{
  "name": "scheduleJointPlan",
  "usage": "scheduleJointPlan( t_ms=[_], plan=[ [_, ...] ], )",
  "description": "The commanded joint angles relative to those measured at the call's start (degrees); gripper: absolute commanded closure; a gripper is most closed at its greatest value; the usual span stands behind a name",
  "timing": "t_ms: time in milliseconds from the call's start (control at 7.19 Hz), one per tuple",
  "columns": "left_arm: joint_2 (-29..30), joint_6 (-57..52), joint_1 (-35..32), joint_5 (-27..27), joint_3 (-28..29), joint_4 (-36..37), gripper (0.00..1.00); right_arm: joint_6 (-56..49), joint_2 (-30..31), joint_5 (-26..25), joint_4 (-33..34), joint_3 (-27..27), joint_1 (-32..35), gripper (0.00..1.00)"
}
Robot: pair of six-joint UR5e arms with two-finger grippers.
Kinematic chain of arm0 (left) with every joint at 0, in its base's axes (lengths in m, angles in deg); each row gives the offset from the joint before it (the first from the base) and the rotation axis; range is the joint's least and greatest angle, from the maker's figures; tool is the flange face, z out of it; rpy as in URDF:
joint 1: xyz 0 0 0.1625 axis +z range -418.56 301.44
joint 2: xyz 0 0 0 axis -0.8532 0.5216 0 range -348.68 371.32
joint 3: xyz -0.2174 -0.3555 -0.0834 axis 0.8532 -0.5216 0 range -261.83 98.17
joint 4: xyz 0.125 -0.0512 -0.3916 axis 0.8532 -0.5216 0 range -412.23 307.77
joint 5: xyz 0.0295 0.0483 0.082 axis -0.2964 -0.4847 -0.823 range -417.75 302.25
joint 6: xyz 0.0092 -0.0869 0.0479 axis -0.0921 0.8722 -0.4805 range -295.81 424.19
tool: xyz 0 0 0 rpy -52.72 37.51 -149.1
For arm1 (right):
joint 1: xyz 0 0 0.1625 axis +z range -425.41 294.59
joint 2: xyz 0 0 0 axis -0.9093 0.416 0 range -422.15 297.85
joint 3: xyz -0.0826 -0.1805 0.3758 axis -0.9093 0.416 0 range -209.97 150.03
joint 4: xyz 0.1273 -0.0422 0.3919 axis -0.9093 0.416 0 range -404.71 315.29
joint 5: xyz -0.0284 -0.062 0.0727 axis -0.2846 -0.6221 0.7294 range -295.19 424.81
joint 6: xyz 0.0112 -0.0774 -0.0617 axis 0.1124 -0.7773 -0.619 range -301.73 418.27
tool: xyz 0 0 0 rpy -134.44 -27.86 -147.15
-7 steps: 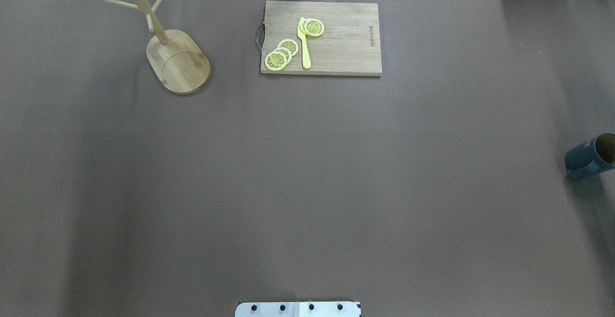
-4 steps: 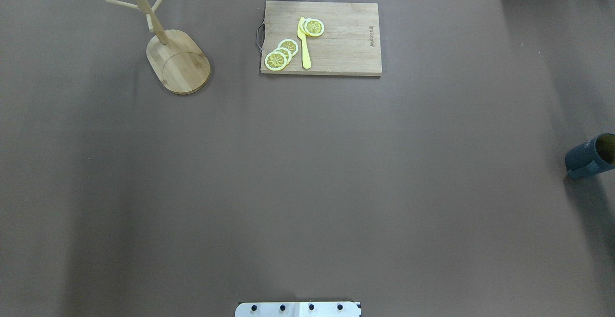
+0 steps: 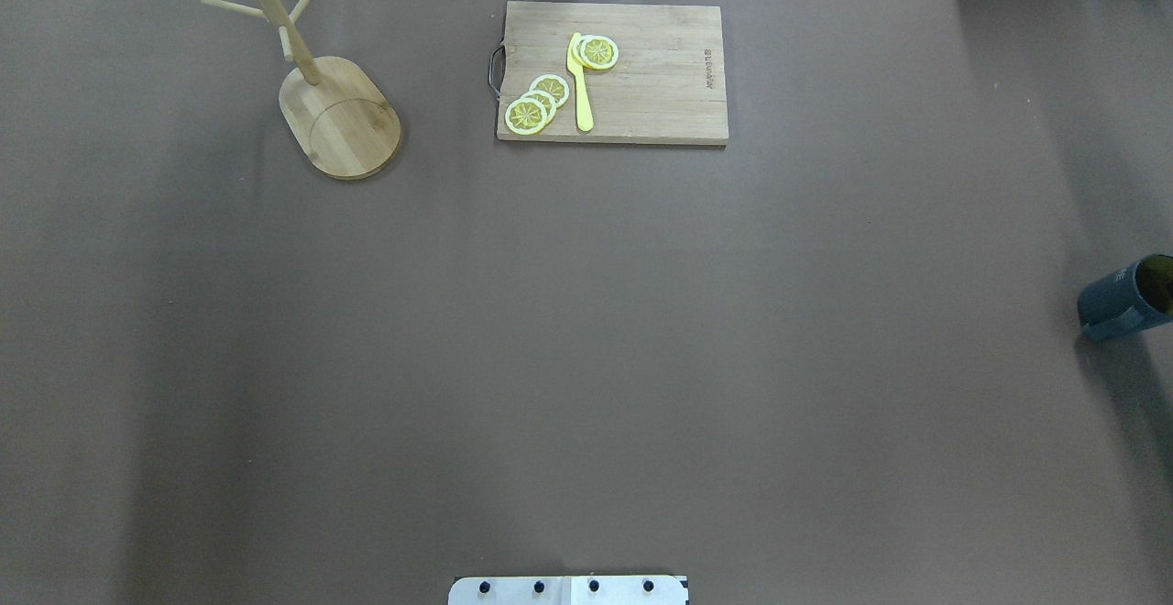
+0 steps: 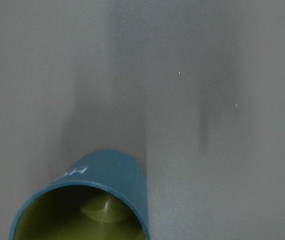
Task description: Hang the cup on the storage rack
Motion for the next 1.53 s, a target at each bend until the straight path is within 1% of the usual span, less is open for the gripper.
scheduleJointPlan(
  t_ms=[0,139,278,418,557,696,835,974,1113,1392],
  plan=[
    [0.00,-0.05,-0.03,0.09,-0.07,0.00,0.02,0.17,-1.25,0.20,0.08,0.93,-0.75,0.46],
    [0.00,-0.05,-0.03,0.00,0.02,-0.44,0.02,0.17,-2.31,-0.06,0.34,1.02,-0.92,0.76],
    [-0.44,-0.05,-0.03,0.09,-0.07,-0.44,0.02,0.17,-2.32,0.03,0.34,1.19,-1.01,0.94],
    [-0.62,-0.05,-0.03,0.09,-0.07,-0.44,0.02,0.25,-2.40,0.20,0.52,1.46,-1.27,1.00],
    [-0.62,0.04,-0.03,0.09,-0.16,-0.44,0.02,0.26,-2.58,0.38,0.52,1.37,-1.45,1.00],
    [-0.62,0.04,-0.03,0.09,0.02,-0.36,0.02,1.82,-4.06,2.99,0.87,0.15,-1.36,1.00],
    [-0.62,0.13,-0.03,0.52,-0.07,-0.44,0.02,6.01,-5.03,5.71,0.87,-3.17,-1.28,1.00],
    [-0.62,0.21,-0.03,1.40,0.02,-0.44,0.02,10.84,-7.22,5.91,0.87,-5.90,-2.06,1.00],
    [-0.62,0.13,-0.03,1.41,-0.07,-0.44,0.02,18.46,-10.89,6.79,0.79,-7.23,-4.94,1.00],
    [-0.44,0.30,0.06,2.63,-0.42,-0.53,0.02,33.93,-18.54,5.66,0.61,-10.04,-12.40,1.00]
  ],
)
